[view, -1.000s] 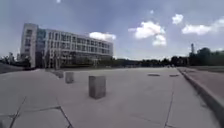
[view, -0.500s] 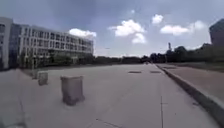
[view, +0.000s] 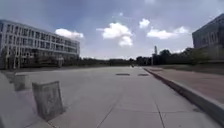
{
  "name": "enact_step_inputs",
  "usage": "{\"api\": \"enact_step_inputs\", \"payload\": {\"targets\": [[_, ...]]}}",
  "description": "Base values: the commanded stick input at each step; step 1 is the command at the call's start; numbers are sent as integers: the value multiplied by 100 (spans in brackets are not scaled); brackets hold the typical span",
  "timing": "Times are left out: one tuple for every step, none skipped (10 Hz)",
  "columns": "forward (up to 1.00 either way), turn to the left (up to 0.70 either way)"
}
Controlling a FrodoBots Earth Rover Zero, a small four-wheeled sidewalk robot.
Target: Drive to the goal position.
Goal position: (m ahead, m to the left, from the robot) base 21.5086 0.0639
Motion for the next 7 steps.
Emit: {"api": "enact_step_inputs", "payload": {"targets": [[70,-3],[70,-22],[70,-27],[70,-7],[70,0],[70,0],[70,0]]}}
